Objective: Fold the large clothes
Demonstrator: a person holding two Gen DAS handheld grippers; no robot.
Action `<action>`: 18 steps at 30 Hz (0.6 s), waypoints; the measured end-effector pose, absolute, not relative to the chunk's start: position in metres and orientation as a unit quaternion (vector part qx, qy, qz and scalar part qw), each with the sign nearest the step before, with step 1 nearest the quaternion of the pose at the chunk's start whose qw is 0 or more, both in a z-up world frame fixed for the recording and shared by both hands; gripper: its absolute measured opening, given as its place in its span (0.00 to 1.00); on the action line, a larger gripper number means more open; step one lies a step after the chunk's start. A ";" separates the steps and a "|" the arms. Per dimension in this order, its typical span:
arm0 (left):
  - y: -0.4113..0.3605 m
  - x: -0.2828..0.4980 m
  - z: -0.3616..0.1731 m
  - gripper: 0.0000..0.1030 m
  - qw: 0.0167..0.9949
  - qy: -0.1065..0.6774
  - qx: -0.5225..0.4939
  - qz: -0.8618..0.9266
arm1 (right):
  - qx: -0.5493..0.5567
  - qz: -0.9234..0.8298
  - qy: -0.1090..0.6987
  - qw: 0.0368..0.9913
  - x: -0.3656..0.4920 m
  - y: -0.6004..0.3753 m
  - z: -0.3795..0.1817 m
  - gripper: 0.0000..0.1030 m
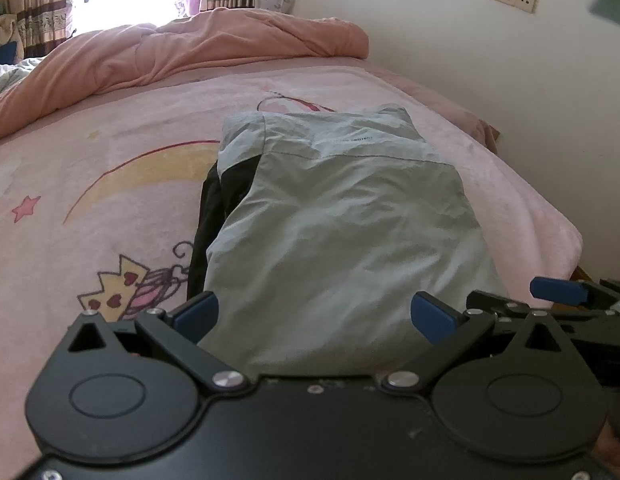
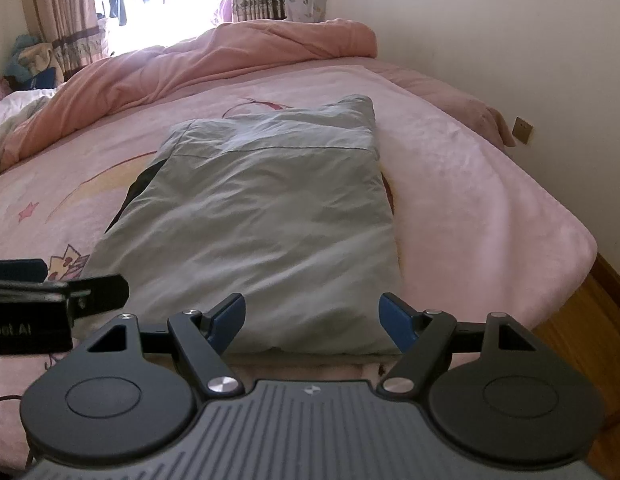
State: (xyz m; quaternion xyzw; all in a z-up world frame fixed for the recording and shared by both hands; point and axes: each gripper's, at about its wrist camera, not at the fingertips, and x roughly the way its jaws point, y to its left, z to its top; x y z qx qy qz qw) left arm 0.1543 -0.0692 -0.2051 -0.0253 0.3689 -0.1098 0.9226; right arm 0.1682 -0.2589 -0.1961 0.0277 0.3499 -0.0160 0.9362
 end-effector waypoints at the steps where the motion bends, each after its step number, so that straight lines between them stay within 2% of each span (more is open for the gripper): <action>1: -0.068 0.153 -0.206 1.00 0.922 0.370 -0.024 -0.110 | 0.028 -0.016 0.350 0.936 0.168 -0.257 -0.196 0.87; 18: -0.066 0.142 -0.203 1.00 0.926 0.361 -0.023 -0.109 | 0.017 -0.019 0.345 0.938 0.158 -0.243 -0.192 0.87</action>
